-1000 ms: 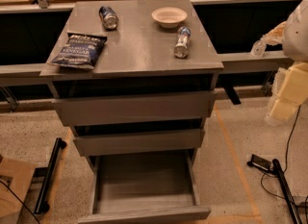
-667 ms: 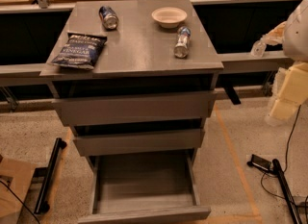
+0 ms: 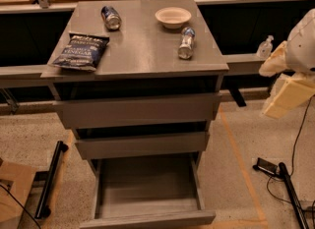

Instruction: Close bottom drawer

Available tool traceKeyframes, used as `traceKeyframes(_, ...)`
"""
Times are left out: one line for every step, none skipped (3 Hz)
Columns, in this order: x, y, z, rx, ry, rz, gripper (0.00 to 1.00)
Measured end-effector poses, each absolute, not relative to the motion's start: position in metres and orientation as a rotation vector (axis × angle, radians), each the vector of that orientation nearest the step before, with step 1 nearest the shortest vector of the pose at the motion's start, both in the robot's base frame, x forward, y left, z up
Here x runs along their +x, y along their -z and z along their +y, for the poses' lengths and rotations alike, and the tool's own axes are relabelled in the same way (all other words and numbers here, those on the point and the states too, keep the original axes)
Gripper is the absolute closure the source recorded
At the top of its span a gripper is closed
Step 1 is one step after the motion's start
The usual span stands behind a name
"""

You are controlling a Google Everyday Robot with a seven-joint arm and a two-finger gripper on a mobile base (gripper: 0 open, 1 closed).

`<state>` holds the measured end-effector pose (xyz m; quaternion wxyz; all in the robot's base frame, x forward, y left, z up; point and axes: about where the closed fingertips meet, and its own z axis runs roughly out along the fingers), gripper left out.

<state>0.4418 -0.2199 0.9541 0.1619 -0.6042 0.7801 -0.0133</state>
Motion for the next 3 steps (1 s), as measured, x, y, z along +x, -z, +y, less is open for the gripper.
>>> traceKeyframes(0.447,-0.901,-0.222,-1.731,-0.101,2.183,0.61)
traceKeyframes(0.469,-0.817,-0.224,-1.681,-0.183,2.172,0.92)
traceKeyframes(0.47,-0.824,-0.223,-1.681,-0.169,2.165,1.0)
